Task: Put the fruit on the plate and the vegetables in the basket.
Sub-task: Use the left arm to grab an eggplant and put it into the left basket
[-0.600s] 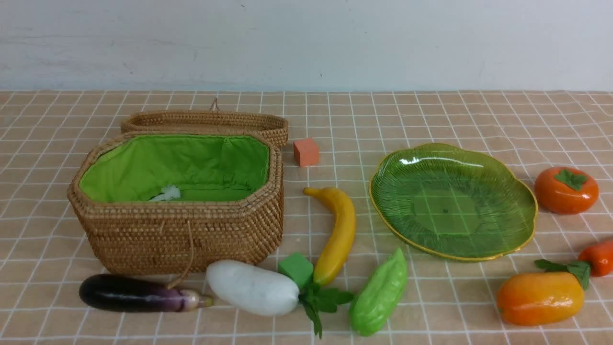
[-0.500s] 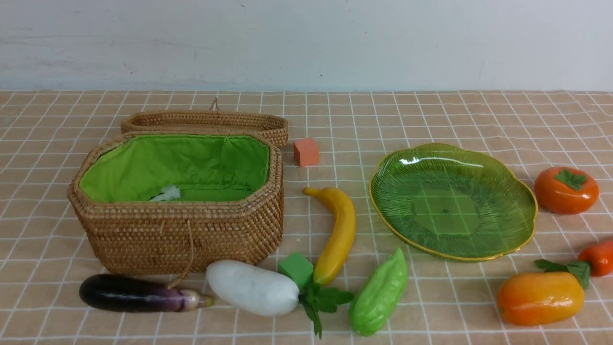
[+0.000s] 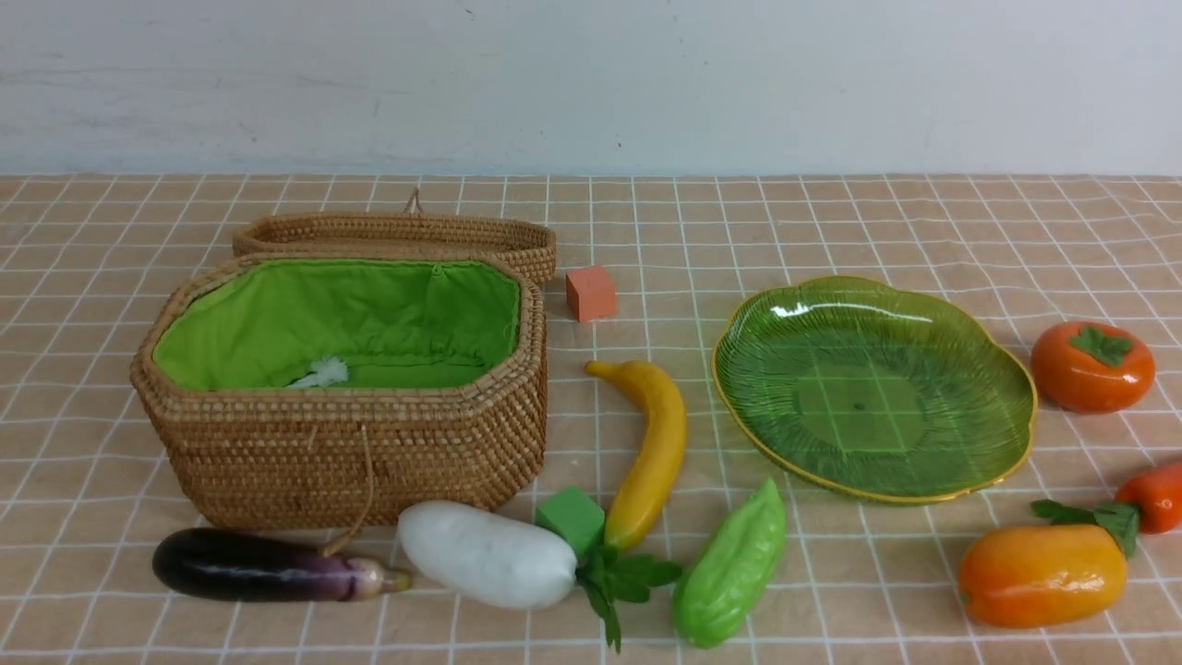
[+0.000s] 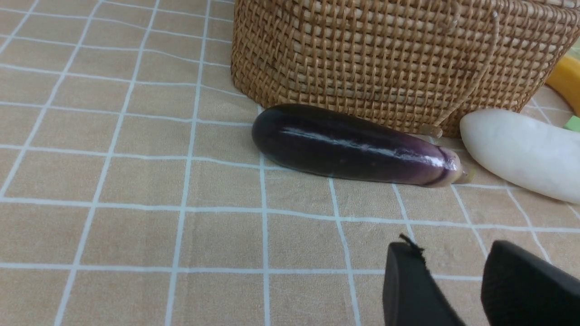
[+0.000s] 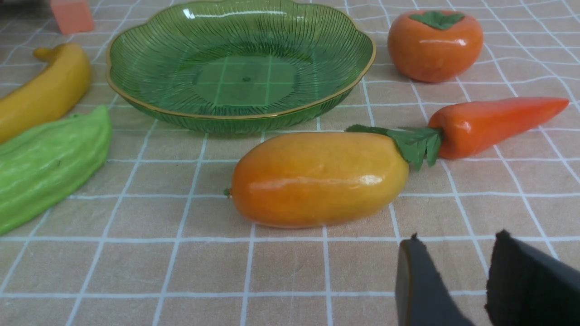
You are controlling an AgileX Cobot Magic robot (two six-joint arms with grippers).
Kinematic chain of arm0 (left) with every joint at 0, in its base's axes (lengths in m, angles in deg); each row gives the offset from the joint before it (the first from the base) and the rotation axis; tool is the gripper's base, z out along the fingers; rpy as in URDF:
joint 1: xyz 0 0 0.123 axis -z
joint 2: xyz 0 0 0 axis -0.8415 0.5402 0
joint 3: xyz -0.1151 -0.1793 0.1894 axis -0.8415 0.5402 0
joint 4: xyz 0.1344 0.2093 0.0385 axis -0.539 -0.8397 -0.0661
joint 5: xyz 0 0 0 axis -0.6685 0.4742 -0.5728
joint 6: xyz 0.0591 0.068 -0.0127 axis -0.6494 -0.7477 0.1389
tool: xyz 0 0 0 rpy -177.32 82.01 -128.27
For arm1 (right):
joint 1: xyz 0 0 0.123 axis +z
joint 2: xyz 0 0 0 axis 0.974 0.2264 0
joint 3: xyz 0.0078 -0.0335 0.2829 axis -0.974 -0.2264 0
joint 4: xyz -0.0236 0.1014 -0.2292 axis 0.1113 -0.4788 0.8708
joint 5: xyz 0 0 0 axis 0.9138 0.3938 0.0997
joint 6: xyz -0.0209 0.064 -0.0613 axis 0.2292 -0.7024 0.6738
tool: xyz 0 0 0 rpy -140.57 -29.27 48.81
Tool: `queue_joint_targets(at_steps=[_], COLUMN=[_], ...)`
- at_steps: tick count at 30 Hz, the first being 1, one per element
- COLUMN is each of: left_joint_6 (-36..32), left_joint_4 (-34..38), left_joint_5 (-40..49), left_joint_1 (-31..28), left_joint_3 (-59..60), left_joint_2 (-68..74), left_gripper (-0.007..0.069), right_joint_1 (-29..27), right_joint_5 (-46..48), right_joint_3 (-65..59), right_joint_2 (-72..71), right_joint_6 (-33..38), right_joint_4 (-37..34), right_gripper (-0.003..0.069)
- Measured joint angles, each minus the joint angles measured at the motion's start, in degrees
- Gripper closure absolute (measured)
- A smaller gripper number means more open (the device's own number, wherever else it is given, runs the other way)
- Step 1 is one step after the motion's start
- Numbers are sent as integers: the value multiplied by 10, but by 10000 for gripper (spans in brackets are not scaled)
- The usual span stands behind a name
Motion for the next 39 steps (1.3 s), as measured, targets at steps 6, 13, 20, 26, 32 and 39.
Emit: queue_joint_targets(at_steps=[6, 13, 20, 26, 32, 39], left_joint_6=[0, 33, 117, 123, 51, -77], left_joint_4=[0, 52, 244, 292, 257, 237], left_joint_5=[0, -68, -216, -210, -77, 219], left_joint_1=[0, 0, 0, 0, 0, 0], left_joint_3=[0, 0, 0, -13, -134, -301], left_joint_2=[0, 0, 0, 0, 67, 257], left_gripper=[387, 387, 387, 478, 638, 638], right_joint_1=[0, 0, 0, 0, 0, 0], right_joint_5=[0, 0, 0, 0, -11, -93], right_joint_3=[0, 0, 0, 0, -1, -3], right_joint_2=[0, 0, 0, 0, 0, 0], right_joint_6=[0, 0, 0, 0, 0, -87], right_joint_4=[0, 0, 0, 0, 6, -94], right_gripper=[417, 417, 417, 417, 417, 417])
